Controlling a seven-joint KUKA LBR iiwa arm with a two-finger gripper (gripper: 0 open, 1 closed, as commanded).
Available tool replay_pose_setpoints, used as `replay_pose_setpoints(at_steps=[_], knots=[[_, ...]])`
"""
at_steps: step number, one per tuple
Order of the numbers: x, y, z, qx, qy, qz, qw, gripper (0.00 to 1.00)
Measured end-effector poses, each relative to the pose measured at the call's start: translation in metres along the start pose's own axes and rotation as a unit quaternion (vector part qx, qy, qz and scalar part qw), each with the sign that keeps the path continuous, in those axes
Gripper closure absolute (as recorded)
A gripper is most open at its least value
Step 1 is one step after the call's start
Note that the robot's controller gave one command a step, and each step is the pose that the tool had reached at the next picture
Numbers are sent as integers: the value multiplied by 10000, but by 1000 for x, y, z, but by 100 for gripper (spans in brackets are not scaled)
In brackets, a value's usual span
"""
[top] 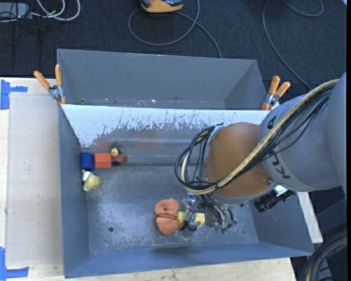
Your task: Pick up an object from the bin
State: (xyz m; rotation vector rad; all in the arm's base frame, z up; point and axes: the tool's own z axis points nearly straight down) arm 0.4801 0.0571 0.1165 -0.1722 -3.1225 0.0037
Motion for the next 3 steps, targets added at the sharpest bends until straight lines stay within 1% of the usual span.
replay_pose_setpoints(at_steps=[1,3], knots=[[-2,0,-15,-8,-34,6,10000,100],[1,0,-31,2,20,15,10000,100]])
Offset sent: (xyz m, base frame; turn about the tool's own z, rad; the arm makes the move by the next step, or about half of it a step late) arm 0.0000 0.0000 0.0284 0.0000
